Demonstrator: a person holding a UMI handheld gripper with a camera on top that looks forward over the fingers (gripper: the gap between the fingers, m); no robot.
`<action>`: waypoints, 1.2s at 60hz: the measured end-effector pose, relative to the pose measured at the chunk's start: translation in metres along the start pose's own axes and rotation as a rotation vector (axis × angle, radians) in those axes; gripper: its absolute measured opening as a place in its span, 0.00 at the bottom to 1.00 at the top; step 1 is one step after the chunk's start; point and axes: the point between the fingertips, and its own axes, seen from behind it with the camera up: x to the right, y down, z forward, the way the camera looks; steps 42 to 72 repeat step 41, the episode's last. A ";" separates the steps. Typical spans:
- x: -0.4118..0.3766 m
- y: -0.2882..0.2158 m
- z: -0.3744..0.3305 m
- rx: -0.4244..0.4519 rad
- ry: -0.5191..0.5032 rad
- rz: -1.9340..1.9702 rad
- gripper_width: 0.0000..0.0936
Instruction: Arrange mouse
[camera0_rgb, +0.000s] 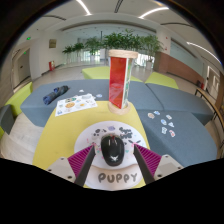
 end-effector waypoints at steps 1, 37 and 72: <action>-0.003 -0.001 -0.009 0.007 -0.007 0.003 0.90; -0.069 0.047 -0.209 0.180 -0.032 -0.019 0.90; -0.062 0.045 -0.208 0.205 -0.012 0.015 0.90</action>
